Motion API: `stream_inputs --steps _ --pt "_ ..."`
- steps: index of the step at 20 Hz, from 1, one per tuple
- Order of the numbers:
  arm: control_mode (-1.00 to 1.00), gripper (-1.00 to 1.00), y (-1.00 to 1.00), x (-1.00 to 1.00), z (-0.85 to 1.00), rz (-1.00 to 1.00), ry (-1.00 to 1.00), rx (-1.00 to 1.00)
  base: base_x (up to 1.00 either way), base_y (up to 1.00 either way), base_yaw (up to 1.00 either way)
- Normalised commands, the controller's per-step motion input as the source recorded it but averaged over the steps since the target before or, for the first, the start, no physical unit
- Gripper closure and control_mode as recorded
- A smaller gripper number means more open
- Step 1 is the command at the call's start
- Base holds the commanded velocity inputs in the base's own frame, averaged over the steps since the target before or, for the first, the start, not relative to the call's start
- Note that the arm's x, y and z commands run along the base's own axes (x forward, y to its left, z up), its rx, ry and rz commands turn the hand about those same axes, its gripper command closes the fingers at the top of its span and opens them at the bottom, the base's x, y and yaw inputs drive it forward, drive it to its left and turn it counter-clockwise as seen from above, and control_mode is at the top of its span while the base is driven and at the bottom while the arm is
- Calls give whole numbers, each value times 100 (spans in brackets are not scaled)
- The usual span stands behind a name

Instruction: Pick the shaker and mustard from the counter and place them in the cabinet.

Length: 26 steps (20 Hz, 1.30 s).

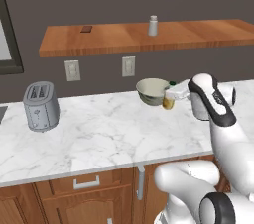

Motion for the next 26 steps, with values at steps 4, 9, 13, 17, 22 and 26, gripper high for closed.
stream_inputs --steps 4,9,13,17,22,26 --pt "-100 100 -47 -31 100 -22 2 0 0 0 0" --pt "-100 100 -45 -26 96 -22 4 0 0 0 0" --pt "-100 100 -37 -18 86 -22 2 -3 0 0 0" --pt "-100 100 -45 -22 77 -22 1 -3 0 0 0" --pt "-100 100 -50 -26 74 -20 0 -2 0 0 0" --pt "-100 100 -37 -10 72 -13 0 0 0 0 0"
